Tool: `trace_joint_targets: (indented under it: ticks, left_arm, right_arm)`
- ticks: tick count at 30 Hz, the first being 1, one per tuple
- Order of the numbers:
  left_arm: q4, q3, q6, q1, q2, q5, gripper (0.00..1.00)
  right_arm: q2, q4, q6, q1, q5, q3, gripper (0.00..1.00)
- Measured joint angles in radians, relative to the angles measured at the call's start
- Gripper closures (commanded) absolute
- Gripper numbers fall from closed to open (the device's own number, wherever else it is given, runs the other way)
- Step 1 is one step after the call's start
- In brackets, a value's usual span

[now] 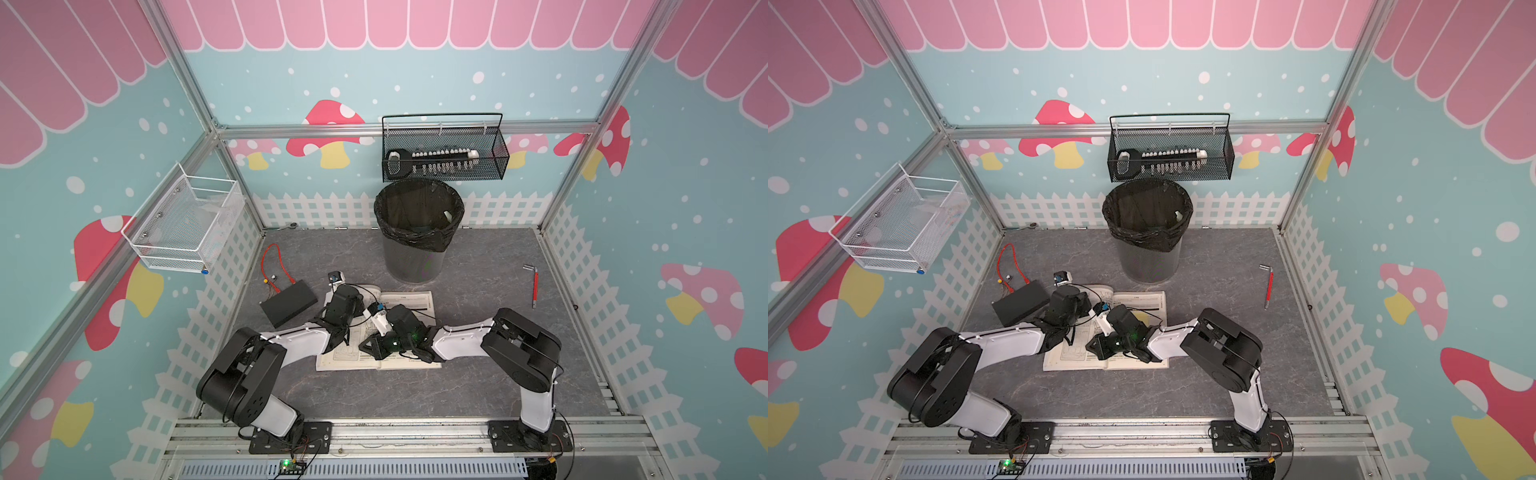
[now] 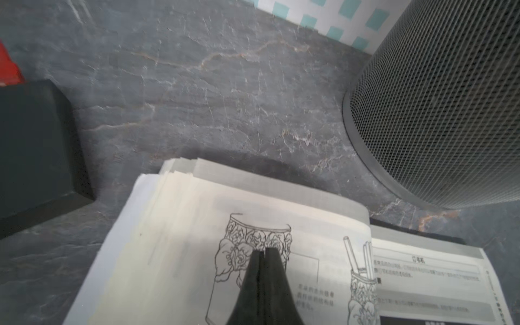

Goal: Peel off the used sticky note
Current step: Turn the page of the book at the center of the board, then tear off the note from the book.

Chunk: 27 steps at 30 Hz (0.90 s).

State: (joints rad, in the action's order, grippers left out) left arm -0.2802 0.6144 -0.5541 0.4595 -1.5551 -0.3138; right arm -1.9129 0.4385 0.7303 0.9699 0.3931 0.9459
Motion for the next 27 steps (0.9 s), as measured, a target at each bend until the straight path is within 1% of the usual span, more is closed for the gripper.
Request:
trace_joint_targets:
  ticks: [2,5,7,11,14,17,19,22,27]
  left_arm:
    - [0.01,0.002,-0.003,0.0,-0.024,0.011,1.0]
    - [0.013,0.004,-0.006,0.0,-0.037,0.014,1.0]
    - [0.013,0.003,-0.007,0.0,-0.036,0.015,1.0]
    - [0.017,0.003,-0.007,0.0,-0.029,0.015,1.0]
    - [0.026,0.003,-0.007,0.0,-0.011,0.015,1.0]
    - [0.035,0.0,-0.007,0.0,0.006,0.016,1.0]
    - [0.04,-0.003,-0.007,0.0,0.013,0.016,1.0]
    - [0.044,-0.007,-0.007,0.0,0.014,0.016,1.0]
    - [0.046,-0.011,-0.011,0.0,0.014,0.016,1.0]
  right_arm:
    - [0.021,-0.015,-0.002,0.001,-0.003,-0.006,0.85]
    - [0.068,-0.058,-0.008,0.001,-0.033,-0.015,0.76]
    - [0.11,-0.103,-0.018,0.0,-0.07,-0.02,0.67]
    - [0.226,-0.221,-0.034,-0.003,-0.183,-0.039,0.41]
    - [0.317,-0.281,-0.042,-0.029,-0.249,-0.074,0.28]
    - [0.362,-0.306,-0.047,-0.087,-0.264,-0.116,0.24]
    - [0.361,-0.315,-0.045,-0.132,-0.262,-0.142,0.21]
    - [0.35,-0.325,-0.044,-0.178,-0.253,-0.177,0.21]
    - [0.309,-0.322,-0.04,-0.211,-0.23,-0.187,0.21]
